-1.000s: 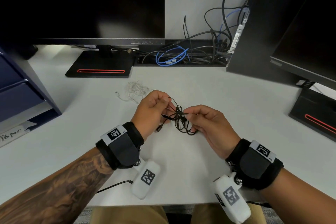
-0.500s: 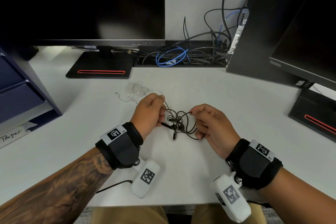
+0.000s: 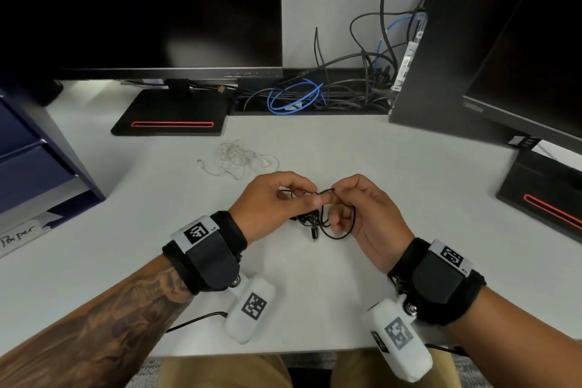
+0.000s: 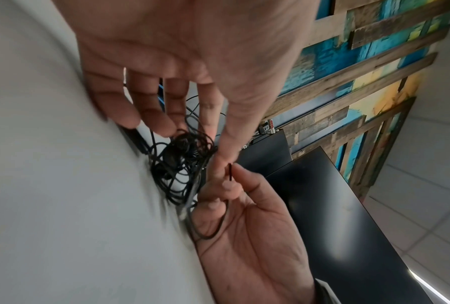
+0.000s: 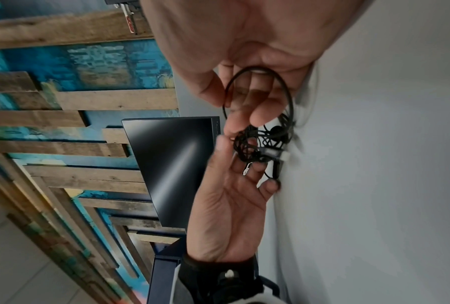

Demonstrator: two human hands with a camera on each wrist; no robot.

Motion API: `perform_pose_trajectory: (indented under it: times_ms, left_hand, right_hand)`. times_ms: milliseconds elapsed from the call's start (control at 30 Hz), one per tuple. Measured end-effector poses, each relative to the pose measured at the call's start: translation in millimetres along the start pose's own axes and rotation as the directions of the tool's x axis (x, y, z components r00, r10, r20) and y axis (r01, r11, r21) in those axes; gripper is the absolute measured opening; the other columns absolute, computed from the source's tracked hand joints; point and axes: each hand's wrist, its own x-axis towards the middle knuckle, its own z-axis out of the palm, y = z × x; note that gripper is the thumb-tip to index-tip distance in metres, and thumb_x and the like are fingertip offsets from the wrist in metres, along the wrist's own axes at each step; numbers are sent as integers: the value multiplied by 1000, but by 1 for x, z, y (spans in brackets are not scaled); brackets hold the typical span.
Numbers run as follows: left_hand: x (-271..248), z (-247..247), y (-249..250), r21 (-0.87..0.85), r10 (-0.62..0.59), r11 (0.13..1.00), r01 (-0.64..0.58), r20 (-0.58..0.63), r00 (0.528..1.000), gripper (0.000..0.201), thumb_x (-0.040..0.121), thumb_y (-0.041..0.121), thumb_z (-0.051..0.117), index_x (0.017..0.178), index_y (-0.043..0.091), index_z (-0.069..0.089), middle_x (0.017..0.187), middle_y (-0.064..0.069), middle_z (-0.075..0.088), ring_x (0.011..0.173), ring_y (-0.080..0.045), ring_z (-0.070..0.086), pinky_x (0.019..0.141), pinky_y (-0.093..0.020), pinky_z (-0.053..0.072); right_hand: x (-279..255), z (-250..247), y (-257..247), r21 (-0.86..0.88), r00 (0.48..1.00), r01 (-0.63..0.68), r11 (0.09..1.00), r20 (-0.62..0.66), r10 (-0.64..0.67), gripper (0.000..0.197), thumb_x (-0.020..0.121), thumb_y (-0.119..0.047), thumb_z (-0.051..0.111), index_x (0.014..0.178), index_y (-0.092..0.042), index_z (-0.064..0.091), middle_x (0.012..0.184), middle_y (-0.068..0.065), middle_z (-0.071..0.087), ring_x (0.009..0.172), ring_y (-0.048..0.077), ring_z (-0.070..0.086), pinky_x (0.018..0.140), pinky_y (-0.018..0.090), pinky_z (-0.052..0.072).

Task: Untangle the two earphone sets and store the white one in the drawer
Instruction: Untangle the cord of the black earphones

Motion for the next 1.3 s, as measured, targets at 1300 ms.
perform_pose_trajectory:
  times_ms: [1300]
  left_hand:
    - [4,-8,6,-286,-206,950,126,-269,941,8,98,6,42,96,13,44,79,-9,65,60,-23,62,54,-31,45]
  right_hand:
    - [6,-6,8,140,979,113,984,-184,-86,33,95,10,36,88,-13,59,83,6,63,69,19,55,58,30,46]
